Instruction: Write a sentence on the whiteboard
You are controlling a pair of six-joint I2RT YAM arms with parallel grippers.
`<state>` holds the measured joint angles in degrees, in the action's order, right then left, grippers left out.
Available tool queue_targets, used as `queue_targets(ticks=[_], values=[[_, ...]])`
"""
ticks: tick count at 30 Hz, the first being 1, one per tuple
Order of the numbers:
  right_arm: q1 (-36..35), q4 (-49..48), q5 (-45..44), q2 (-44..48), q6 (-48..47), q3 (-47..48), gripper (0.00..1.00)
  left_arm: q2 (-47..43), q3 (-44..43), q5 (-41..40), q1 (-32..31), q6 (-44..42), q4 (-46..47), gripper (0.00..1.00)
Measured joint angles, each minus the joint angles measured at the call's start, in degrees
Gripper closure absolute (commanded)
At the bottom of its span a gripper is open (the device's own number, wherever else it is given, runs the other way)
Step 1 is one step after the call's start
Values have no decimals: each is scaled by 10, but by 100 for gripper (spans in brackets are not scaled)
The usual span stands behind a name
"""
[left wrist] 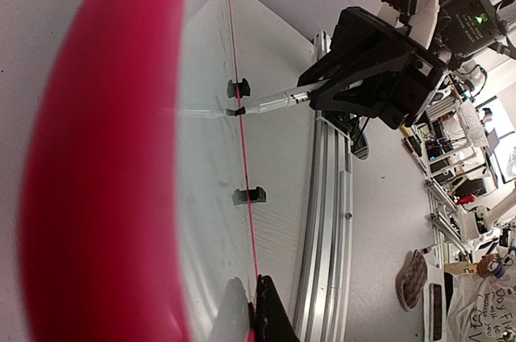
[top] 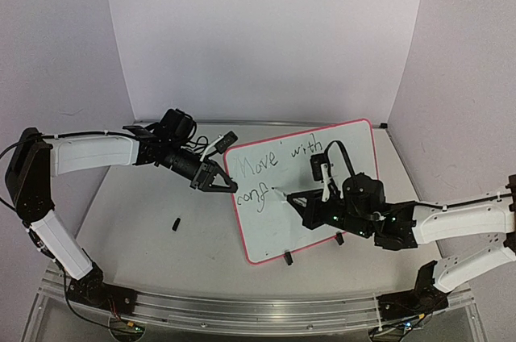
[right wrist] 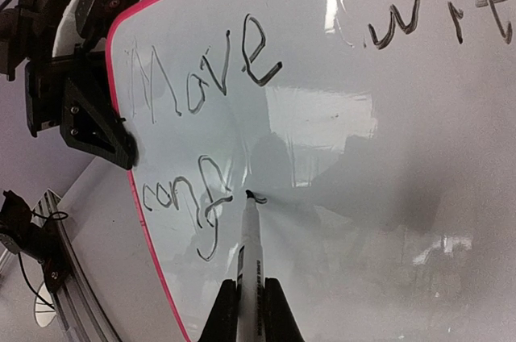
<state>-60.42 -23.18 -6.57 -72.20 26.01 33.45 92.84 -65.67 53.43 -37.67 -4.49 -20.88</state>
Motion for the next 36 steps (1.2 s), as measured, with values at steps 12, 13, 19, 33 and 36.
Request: queue_targets(ticks=[12, 13, 19, 33, 36], values=[[-1, 2, 14, 12, 23, -26, 100, 0, 0, 0, 0, 0, 0, 100], [-2, 3, 16, 12, 24, -27, 100, 0, 0, 0, 0, 0, 0, 100], [-6, 16, 19, 16, 27, -27, 100, 0, 0, 0, 0, 0, 0, 100], [-6, 35, 10, 45, -1, 1, 100, 0, 0, 0, 0, -1, 0, 100], [-6, 35, 6, 24, -12, 20, 100, 0, 0, 0, -1, -1, 0, 100]])
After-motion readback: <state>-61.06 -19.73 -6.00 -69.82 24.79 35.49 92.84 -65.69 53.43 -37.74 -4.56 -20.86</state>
